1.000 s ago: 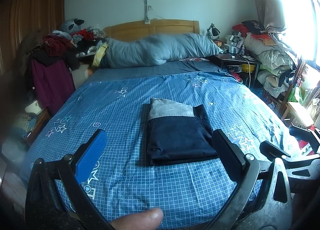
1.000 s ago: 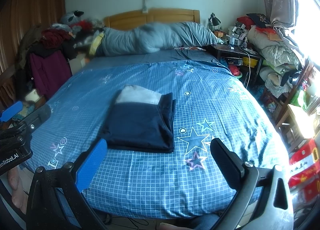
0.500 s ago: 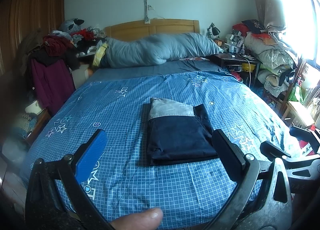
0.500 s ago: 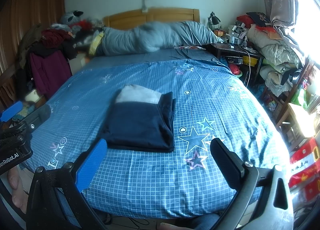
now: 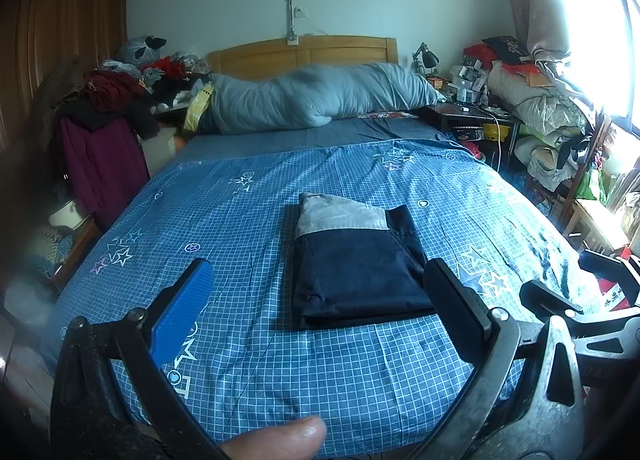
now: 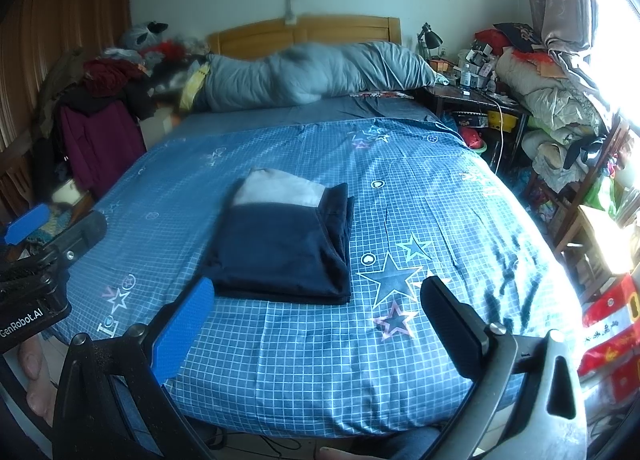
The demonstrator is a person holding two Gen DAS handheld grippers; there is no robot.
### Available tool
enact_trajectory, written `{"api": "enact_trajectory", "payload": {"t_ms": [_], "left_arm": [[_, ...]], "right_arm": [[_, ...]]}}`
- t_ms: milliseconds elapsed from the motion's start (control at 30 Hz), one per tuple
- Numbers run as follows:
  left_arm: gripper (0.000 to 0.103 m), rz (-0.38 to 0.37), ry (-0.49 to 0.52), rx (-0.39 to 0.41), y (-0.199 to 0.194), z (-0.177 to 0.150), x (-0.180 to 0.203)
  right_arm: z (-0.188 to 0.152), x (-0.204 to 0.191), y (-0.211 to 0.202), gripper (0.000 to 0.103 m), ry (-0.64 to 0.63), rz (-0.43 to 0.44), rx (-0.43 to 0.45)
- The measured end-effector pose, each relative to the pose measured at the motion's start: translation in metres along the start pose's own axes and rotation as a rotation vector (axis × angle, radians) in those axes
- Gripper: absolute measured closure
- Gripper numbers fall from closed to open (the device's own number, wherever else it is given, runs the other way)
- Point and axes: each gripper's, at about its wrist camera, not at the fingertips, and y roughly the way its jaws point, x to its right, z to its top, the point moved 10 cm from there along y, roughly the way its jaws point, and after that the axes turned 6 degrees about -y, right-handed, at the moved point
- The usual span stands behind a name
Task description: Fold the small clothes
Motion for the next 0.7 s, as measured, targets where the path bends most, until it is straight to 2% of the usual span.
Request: {"api": "enact_trajectory", "payload": {"t_ms": [700], "left_arm": [[0.000,-0.014,-0.028,-0.008,0.0045,-0.0051,-0.0008]], "right_arm": [[0.0070,-0.0031,-0.0026,0.000,-0.011,0.018,0.020]]}}
